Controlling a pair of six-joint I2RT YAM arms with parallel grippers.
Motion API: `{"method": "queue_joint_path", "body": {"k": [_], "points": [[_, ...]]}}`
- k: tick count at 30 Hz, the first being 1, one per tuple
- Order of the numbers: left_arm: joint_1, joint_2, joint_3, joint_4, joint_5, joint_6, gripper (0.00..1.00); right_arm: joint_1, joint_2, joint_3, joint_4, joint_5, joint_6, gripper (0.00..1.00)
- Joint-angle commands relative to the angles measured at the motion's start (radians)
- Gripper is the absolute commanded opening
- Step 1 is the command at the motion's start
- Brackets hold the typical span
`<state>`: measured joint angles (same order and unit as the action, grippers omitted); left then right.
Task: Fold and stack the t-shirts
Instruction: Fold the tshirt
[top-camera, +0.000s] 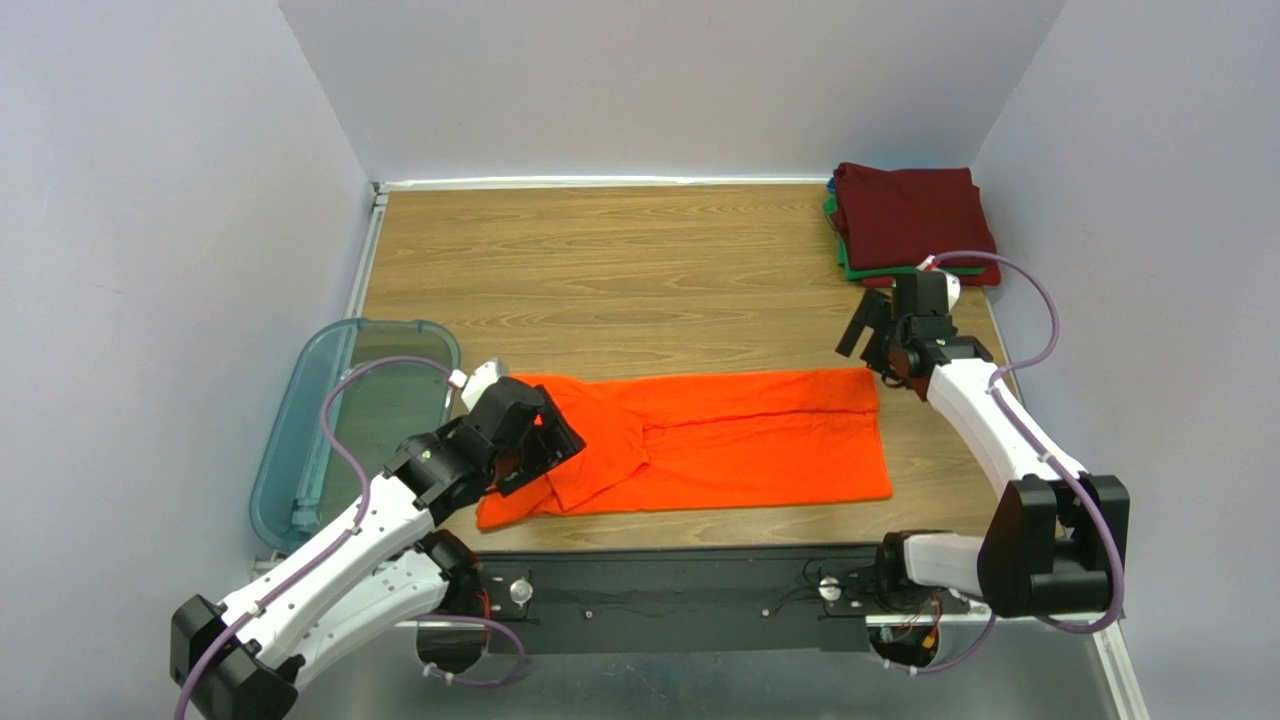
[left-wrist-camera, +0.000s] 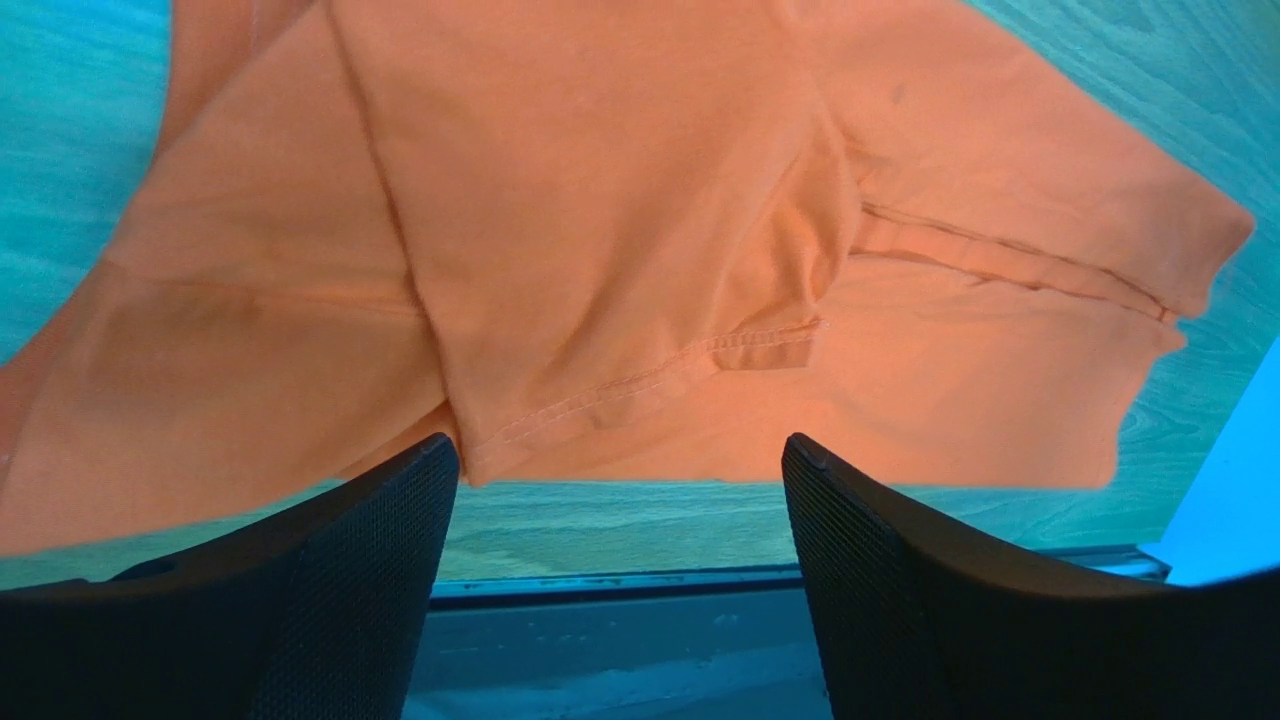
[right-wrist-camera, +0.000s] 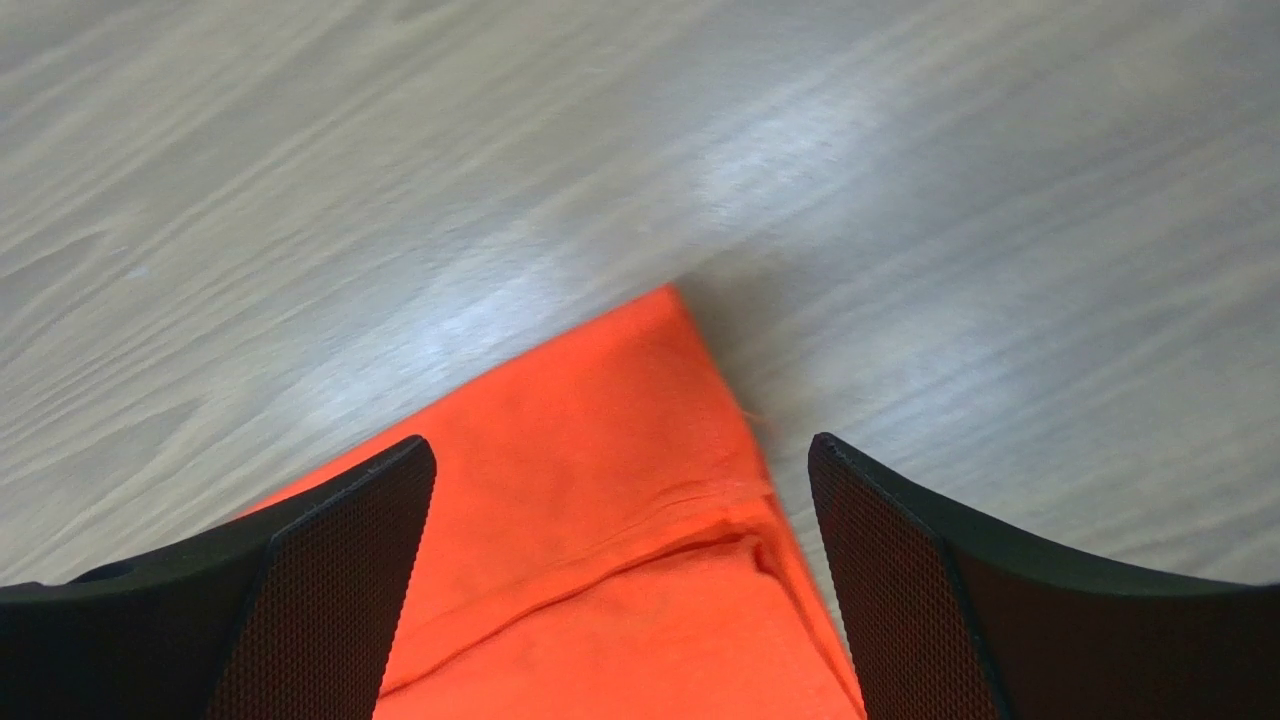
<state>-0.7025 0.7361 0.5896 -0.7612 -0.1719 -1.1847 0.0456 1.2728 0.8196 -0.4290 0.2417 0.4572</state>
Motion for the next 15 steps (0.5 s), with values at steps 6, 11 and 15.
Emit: {"method": "queue_joint_path", "body": {"k": [6,11,15], "points": [[-0.006,0.199,0.03,0.265,-0.011,0.132,0.98,0.005,-0.053,-0.008,0.048,-0.5,-0.078,1.0],[0.004,0.342,-0.016,0.447,0.037,0.135,0.98,0.069,0.008,-0.065,0.147,-0.598,-0.057,1.0],[0.023,0.414,-0.024,0.52,-0.007,0.14,0.98,0.128,0.117,-0.059,0.162,-0.565,-0.08,1.0]]}}
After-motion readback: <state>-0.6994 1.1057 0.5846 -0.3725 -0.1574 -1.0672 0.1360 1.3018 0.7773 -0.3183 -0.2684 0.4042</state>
